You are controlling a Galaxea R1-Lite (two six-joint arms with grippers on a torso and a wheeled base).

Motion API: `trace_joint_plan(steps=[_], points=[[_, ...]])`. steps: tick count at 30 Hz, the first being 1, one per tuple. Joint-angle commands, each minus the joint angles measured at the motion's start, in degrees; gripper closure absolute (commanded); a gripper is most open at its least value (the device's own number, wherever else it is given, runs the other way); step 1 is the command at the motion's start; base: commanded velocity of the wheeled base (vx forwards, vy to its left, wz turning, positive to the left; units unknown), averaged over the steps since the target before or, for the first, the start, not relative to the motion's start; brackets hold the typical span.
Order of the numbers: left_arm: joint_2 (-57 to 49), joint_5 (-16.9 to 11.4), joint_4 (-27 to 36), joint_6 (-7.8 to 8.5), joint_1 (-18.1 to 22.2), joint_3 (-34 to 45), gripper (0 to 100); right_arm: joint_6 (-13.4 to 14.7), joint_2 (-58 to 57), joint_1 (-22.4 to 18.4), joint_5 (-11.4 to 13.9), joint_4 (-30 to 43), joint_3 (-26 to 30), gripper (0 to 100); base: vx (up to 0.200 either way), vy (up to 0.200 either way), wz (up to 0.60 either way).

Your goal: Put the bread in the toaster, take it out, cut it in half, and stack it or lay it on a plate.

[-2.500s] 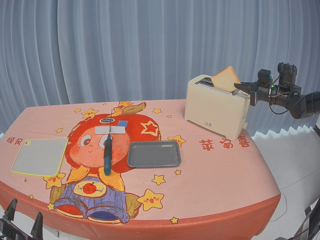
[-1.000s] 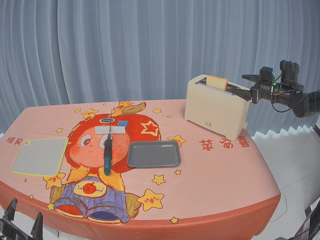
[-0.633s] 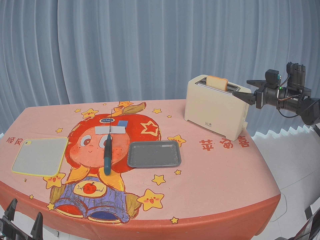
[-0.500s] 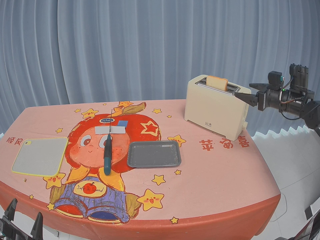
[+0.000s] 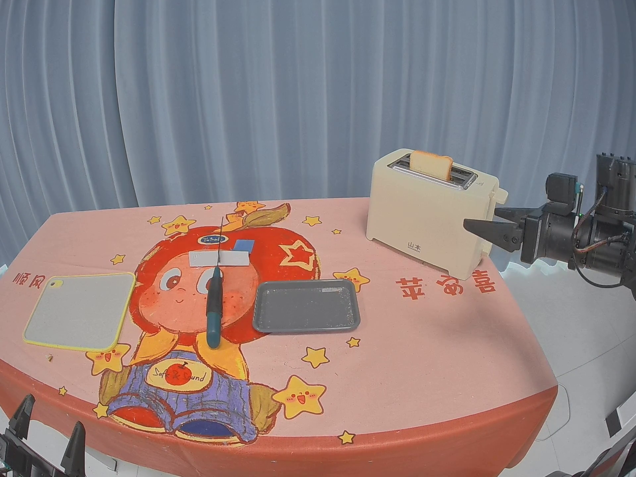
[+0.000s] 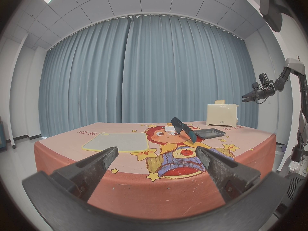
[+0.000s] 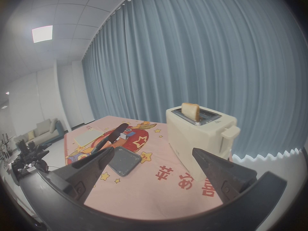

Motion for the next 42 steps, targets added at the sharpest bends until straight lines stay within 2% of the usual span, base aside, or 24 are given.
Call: trace_joint_plan(steps=[1, 3, 6, 10, 12, 16, 23, 33, 34, 37, 42], points=[[-0.3, 0.0, 0.0, 0.06, 0.1, 1.0, 0, 0.5, -4.1, 0.2, -2.5, 0.0, 2.4, 0, 0.0, 0.0, 0.0], [-0.3, 0.0, 0.0, -0.02, 0.1, 1.0, 0, 1.8, -5.2, 0.2, -3.1, 0.0, 4.0, 0, 0.0, 0.0, 0.0], [-0.3, 0.0, 0.0, -0.11, 0.1, 1.0, 0, 6.0, -6.3, 0.2, -2.6, -0.1, 5.5, 0, 0.0, 0.0, 0.0], [-0.3, 0.0, 0.0, -0.02, 0.1, 1.0, 0, 7.7, -6.7, 0.0, -3.6, -1.4, 4.6, 0, 0.0, 0.0, 0.0], [-0.3, 0.0, 0.0, -0.02, 0.1, 1.0, 0, 7.7, -6.8, -0.1, -4.2, -1.7, 4.7, 0, 0.0, 0.0, 0.0], [-0.3, 0.0, 0.0, -0.11, 0.1, 1.0, 0, 7.6, -6.8, 0.4, -7.5, -1.8, 4.9, 0, 0.0, 0.0, 0.0], [-0.3, 0.0, 0.0, -0.11, 0.1, 1.0, 0, 7.7, -6.3, -0.4, -7.8, -1.9, 4.6, 0, 0.0, 0.0, 0.0], [-0.3, 0.0, 0.0, -0.11, 0.1, 1.0, 0, 7.7, -2.3, -5.5, -7.8, -3.7, 3.4, 0, 0.0, 0.0, 0.0], [-0.3, 0.0, 0.0, -0.11, 0.0, 1.0, 0, 7.4, -1.6, -6.3, -7.7, -3.8, 3.2, 100, 0.0, 0.0, 0.0], [-0.3, -0.1, 0.0, -0.02, 0.1, 1.0, 0, 7.1, -1.0, -7.1, -7.5, -4.3, 2.8, 100, 0.0, 0.0, 0.0], [-0.3, -0.1, 0.0, -0.02, 0.0, 1.0, 0, 7.1, 3.3, -9.1, -7.0, -10.1, 1.3, 100, 0.0, 0.0, 0.0]])
